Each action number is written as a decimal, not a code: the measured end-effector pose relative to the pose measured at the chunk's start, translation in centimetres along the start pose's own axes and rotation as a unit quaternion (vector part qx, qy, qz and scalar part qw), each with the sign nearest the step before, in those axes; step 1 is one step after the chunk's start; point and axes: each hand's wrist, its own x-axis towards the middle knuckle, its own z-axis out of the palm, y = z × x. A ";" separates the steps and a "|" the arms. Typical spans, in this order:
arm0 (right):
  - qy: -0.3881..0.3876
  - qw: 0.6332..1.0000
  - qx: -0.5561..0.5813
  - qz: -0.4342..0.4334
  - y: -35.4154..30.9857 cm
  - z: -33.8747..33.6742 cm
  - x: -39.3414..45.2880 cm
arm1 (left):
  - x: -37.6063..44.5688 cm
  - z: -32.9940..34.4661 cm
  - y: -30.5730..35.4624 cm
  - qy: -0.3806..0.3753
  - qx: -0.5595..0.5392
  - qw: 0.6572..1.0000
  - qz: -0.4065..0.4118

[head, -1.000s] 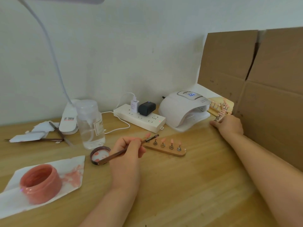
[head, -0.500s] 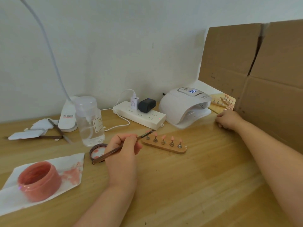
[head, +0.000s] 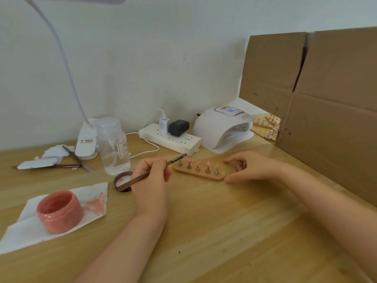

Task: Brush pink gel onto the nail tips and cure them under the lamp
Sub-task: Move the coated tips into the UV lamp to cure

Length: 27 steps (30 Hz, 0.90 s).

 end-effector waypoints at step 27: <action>0.306 0.943 0.112 0.062 5.3 -1.3 -5.7 | 0.4 0.0 -0.5 -0.007 -0.114 0.991 -0.064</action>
